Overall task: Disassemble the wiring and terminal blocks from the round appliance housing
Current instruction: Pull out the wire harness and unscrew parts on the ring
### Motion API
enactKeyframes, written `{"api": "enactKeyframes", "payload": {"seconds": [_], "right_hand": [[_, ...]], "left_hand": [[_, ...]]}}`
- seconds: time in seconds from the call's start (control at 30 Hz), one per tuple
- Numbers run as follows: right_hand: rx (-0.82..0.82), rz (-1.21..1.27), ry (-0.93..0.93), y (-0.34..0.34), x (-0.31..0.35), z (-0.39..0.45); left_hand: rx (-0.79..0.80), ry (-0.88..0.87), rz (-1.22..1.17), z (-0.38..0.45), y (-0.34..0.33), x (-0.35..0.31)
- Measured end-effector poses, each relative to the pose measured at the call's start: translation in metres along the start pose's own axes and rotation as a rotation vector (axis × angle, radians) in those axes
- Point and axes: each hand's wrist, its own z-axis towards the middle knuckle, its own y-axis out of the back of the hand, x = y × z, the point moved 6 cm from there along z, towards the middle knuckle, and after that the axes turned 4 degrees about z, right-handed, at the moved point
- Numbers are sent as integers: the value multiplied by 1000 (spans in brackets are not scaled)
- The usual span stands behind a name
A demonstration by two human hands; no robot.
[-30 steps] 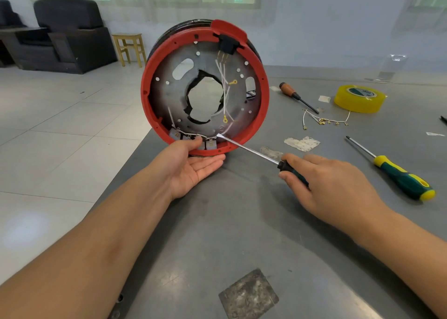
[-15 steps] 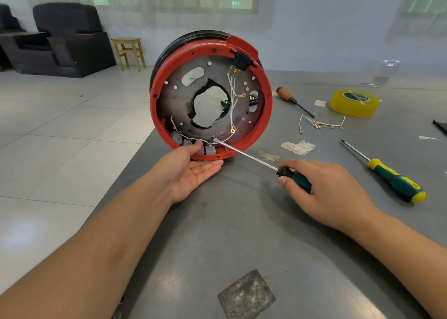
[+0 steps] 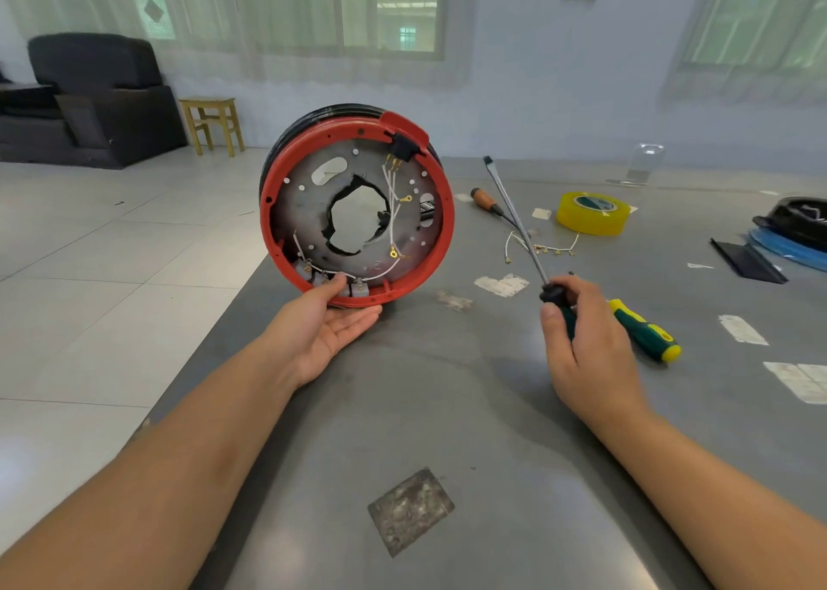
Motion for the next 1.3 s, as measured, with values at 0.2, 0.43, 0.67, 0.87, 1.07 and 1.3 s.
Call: {"api": "enactKeyframes", "payload": {"seconds": [0.2,0.43,0.67,0.87,1.07,1.3], "right_hand": [[101,-776,-149,5,-23,2],[194,-1010,-225,5,-39,12],[151,-1057,-171,5,-30,17],[174,102,-167,-43,19,8],[112,810,-421,-88,24,17],[85,843,-486,-89,15,14]], "left_hand": [[-15,-52,39,-20,-6,1],[55,-19,65,-35,-35,20],[103,-26,119,-30,-41,26],[123,-16,140,-32,-36,29],[87,-28,224,-41,-30,22],[-400,-534,1457,-73,-19,-54]]}}
